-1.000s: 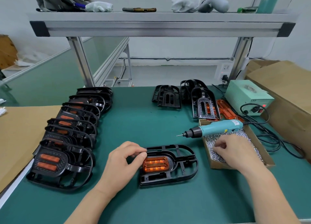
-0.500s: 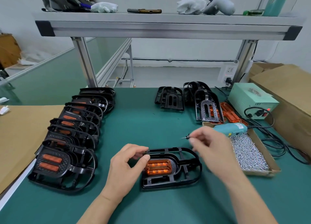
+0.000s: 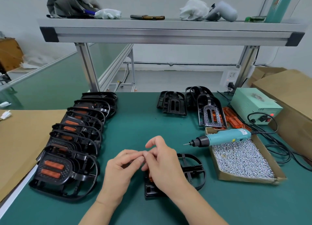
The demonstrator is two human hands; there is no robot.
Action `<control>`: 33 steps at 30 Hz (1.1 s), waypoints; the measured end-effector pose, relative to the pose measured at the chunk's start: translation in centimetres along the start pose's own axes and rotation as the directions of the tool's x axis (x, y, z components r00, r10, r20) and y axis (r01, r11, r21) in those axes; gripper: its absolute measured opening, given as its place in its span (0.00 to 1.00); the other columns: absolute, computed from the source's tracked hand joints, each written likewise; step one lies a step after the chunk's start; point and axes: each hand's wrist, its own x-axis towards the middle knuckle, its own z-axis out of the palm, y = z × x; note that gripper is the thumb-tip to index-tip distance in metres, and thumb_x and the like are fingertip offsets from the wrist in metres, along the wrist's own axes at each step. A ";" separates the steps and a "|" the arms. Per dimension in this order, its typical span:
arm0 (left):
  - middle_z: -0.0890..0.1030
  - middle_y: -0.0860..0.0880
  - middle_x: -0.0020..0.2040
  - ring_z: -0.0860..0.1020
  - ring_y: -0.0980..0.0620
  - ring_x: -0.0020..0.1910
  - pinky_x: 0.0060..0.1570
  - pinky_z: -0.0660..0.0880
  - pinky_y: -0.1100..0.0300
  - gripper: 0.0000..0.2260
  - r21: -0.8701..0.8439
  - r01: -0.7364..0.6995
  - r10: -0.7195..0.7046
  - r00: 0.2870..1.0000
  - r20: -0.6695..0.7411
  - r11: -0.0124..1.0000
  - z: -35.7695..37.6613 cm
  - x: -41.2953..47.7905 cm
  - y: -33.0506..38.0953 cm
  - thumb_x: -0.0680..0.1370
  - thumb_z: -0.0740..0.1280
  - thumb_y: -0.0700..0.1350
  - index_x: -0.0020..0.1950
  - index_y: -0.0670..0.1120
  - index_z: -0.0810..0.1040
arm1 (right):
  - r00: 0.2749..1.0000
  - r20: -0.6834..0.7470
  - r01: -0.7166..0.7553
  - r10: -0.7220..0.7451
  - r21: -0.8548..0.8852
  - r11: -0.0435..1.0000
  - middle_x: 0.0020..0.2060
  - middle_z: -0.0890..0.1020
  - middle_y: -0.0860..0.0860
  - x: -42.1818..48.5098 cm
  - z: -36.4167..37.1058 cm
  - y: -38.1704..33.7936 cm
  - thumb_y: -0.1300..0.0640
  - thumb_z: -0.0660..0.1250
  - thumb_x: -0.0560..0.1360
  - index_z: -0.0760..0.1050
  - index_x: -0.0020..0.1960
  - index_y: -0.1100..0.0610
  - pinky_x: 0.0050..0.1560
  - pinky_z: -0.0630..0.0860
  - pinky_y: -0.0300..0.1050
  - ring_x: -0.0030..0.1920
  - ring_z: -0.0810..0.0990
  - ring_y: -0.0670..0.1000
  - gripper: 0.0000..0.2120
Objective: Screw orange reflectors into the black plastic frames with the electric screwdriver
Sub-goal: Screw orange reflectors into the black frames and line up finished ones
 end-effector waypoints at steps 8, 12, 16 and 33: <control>0.84 0.42 0.42 0.81 0.50 0.44 0.48 0.78 0.64 0.07 -0.164 0.087 -0.087 0.996 0.006 0.983 -0.8 0.3 -0.5 0.68 0.75 0.45 0.44 0.44 0.85 | 0.996 0.015 -0.085 0.084 0.087 0.993 0.35 0.84 0.51 0.1 0.2 0.0 0.54 0.65 0.80 0.70 0.51 0.49 0.40 0.79 0.47 0.31 0.82 0.47 0.04; 0.84 0.43 0.43 0.80 0.54 0.43 0.47 0.76 0.68 0.03 -0.128 0.068 -0.073 0.997 -0.036 0.989 -0.4 0.4 -0.6 0.72 0.74 0.38 0.41 0.45 0.83 | 0.963 -0.268 -0.038 0.043 0.022 0.999 0.38 0.81 0.45 0.8 -2.9 1.7 0.53 0.70 0.77 0.74 0.47 0.48 0.43 0.73 0.33 0.39 0.79 0.41 0.05; 0.83 0.40 0.42 0.79 0.54 0.42 0.45 0.75 0.68 0.07 -0.107 0.060 -0.064 0.997 -0.035 0.992 -0.5 0.3 -0.5 0.71 0.75 0.35 0.38 0.45 0.81 | 0.830 -0.545 -0.120 0.117 0.030 0.992 0.47 0.78 0.47 1.9 -8.5 4.6 0.53 0.72 0.75 0.72 0.52 0.49 0.42 0.70 0.28 0.42 0.77 0.39 0.10; 0.80 0.37 0.41 0.77 0.51 0.40 0.42 0.75 0.67 0.11 -0.048 0.058 -0.061 0.997 -0.048 0.997 -0.2 0.2 -0.4 0.73 0.71 0.29 0.37 0.44 0.80 | 0.642 -0.276 -0.095 0.715 0.897 0.431 0.56 0.79 0.62 2.4 -13.1 7.9 0.65 0.63 0.82 0.70 0.66 0.63 0.52 0.77 0.48 0.47 0.81 0.53 0.13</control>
